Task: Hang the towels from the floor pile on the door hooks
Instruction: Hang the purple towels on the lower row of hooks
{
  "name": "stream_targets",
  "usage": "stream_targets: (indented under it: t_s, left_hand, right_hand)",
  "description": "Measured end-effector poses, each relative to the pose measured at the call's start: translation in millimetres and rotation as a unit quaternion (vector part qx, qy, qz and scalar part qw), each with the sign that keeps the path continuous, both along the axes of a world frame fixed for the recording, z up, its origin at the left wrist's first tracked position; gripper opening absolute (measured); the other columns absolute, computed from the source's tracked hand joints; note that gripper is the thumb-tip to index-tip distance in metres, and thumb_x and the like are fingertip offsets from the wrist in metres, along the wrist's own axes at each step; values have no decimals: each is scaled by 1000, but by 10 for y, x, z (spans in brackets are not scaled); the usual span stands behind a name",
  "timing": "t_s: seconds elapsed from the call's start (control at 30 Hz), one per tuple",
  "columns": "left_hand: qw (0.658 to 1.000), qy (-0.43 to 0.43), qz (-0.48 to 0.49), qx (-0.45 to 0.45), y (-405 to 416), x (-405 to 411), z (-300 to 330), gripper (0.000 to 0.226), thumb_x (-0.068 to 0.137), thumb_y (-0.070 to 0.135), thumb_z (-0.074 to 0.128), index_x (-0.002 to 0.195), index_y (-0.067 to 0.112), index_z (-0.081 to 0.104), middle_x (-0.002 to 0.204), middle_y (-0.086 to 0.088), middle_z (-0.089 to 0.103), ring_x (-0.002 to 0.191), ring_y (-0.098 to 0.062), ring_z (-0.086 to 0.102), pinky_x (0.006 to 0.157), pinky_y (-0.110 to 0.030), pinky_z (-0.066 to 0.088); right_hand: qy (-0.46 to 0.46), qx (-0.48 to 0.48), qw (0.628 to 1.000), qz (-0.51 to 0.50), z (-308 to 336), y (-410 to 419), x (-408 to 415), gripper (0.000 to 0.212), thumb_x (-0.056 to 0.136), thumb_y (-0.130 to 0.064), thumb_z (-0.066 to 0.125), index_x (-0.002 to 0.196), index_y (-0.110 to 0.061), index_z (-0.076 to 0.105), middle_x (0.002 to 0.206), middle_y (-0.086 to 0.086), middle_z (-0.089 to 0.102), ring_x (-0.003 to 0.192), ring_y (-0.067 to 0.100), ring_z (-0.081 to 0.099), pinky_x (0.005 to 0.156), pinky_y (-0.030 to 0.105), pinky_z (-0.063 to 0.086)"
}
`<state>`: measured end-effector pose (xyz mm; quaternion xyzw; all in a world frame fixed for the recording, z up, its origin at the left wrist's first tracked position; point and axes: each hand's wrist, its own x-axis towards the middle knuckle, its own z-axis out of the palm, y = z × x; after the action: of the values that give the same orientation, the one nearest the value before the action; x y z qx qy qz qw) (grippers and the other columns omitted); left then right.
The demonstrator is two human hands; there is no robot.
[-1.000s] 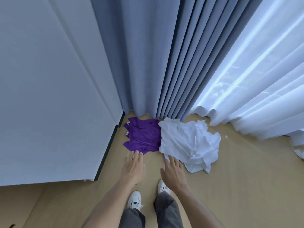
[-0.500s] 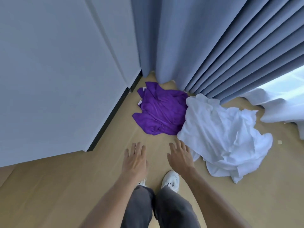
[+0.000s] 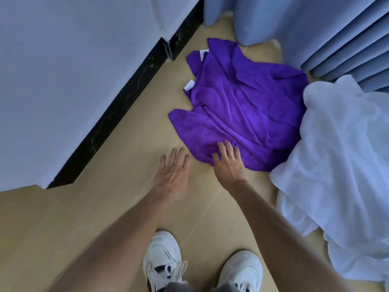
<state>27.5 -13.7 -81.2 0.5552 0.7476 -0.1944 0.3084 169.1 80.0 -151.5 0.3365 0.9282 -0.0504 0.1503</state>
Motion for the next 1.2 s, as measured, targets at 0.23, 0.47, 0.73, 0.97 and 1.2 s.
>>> stream_targets:
  t_s: [0.23, 0.47, 0.73, 0.97, 1.2]
  left_hand:
    - [998, -4, 33, -55, -380, -78, 333, 54, 98, 27, 34, 147, 11, 20, 157, -4, 8, 146, -24, 6, 115, -42, 16]
    - [998, -45, 35, -25, -582, 133, 2418, 52, 96, 25, 36, 145, 12, 24, 153, -3, 19, 142, -24, 17, 111, -40, 24]
    - [994, -61, 36, 88, 16, 151, 5038, 55, 96, 37, 44, 144, 15, 27, 149, 0, 27, 138, -20, 26, 108, -36, 29]
    - [976, -7, -34, 215, 362, 21, 6958, 26, 94, 10, 38, 117, 12, 50, 118, -6, 57, 116, -26, 48, 97, -34, 34]
    - [963, -43, 51, 260, 292, -3, 8304, 27, 90, 5, 34, 109, 14, 51, 109, -9, 58, 99, -32, 55, 82, -37, 42]
  right_hand:
    - [62, 10, 997, 48, 366, -288, 54, 28, 70, -10, 37, 80, -10, 63, 100, 10, 61, 90, 29, 59, 75, 39, 49]
    - [138, -4, 990, 20, 2545, -378, 101, 29, 66, -5, 30, 78, -13, 55, 78, 5, 57, 69, 27, 56, 61, 34, 47]
    - [189, 29, 982, -4, 5452, -186, 19, 18, 63, -5, 52, 77, -13, 60, 80, 3, 59, 64, 22, 55, 54, 31, 47]
    - [223, 63, 973, 8, 7286, -43, -15, 26, 60, -9, 75, 77, -17, 57, 77, -3, 54, 64, 17, 51, 54, 27, 46]
    - [256, 5, 966, 39, 8281, -55, 5, 33, 85, -31, 32, 88, -15, 60, 88, 0, 55, 81, 19, 52, 74, 32, 50]
